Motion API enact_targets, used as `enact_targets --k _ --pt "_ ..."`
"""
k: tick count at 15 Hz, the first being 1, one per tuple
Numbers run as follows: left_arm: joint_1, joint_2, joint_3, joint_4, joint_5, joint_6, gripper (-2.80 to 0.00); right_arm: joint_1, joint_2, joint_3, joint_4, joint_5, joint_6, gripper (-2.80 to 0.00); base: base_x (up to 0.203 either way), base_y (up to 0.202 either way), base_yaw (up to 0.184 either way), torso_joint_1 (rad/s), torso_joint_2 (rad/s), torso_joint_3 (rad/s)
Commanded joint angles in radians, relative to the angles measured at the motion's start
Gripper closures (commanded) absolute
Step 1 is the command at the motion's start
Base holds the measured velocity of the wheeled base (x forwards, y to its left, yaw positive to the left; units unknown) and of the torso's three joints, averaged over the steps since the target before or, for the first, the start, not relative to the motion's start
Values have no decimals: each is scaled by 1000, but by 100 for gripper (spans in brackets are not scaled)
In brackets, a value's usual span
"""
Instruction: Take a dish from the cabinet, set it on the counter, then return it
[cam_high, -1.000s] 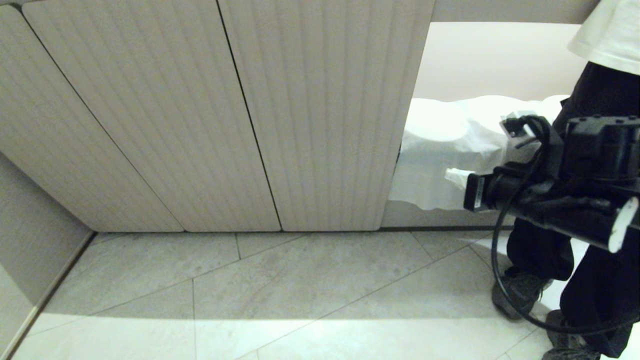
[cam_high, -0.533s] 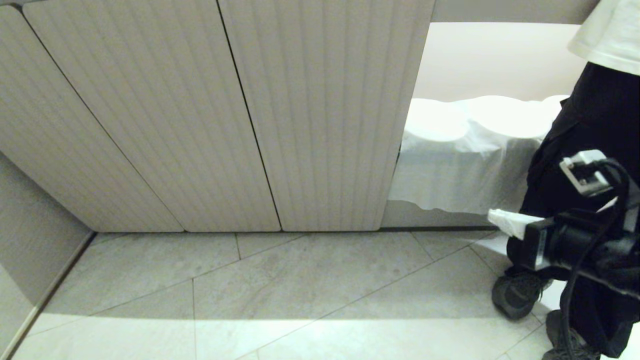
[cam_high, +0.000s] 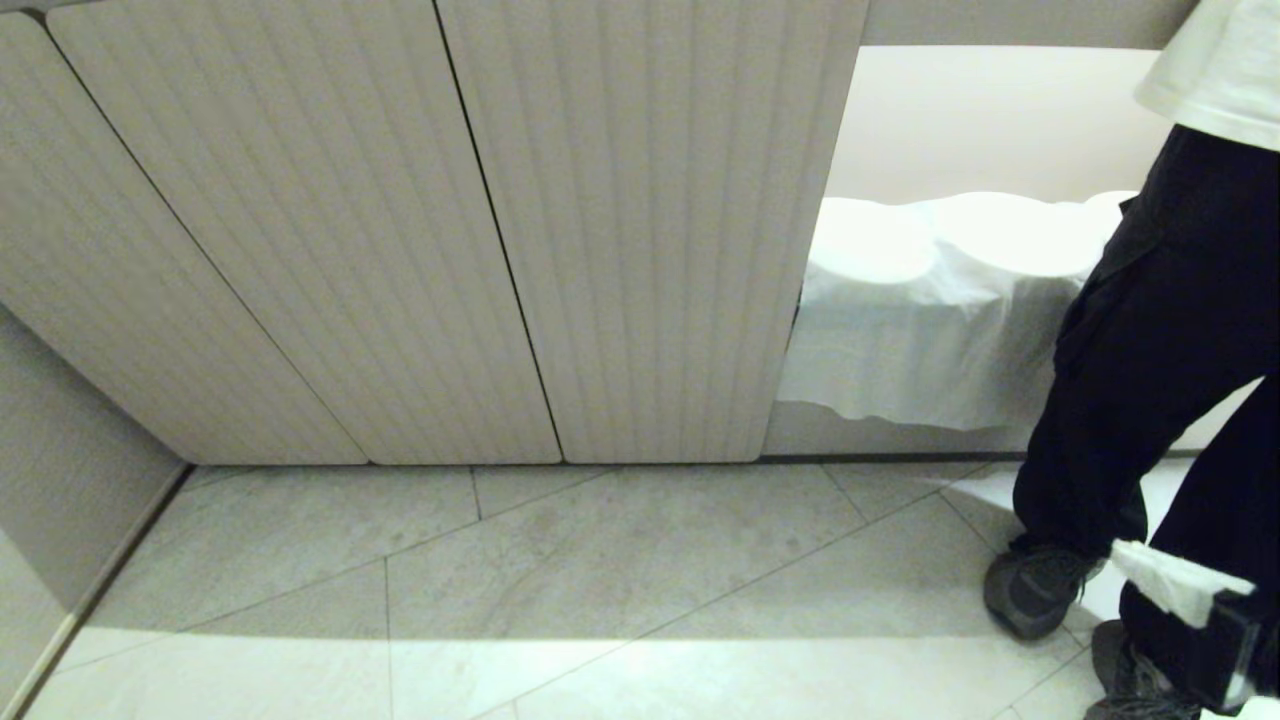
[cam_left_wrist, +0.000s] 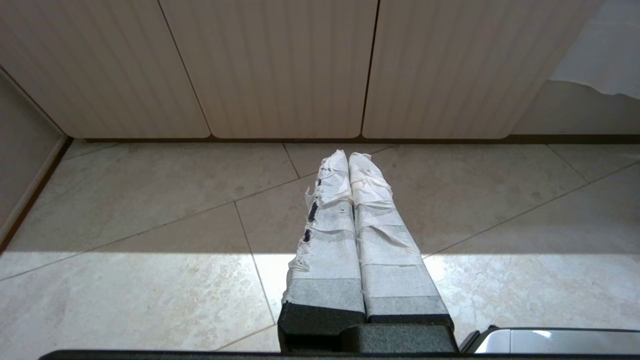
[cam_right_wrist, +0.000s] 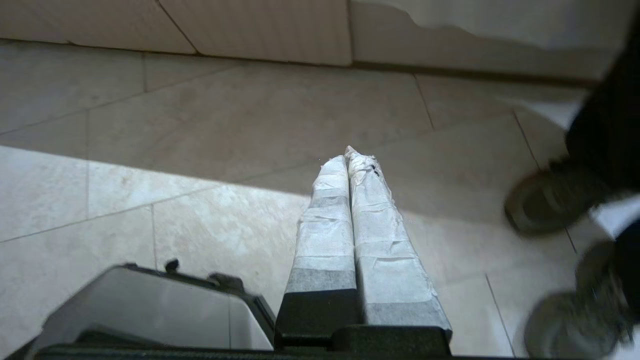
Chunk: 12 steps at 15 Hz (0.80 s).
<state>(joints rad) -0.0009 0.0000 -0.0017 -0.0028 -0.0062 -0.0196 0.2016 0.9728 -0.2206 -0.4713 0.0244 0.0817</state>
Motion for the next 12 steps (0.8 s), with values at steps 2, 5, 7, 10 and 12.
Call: enact_targets --k 2,5,7,10,12 --pt "-1 0 0 0 0 0 0 -79 -239 179 -7 28 0 0 0 0 0 0 0 0" --pt "1 0 0 0 1 0 0 -125 -404 212 92 46 -1 0 0 0 0 0 0 0" --pt "0 0 0 0 1 -1 0 -155 -517 217 192 48 -18 0 0 0 0 0 0 0" --pt "0 0 0 0 1 0 0 -203 -692 212 360 44 -47 0 0 0 0 0 0 0" --pt "-1 0 0 0 0 0 0 -210 -779 216 423 -7 -56 0 0 0 0 0 0 0"
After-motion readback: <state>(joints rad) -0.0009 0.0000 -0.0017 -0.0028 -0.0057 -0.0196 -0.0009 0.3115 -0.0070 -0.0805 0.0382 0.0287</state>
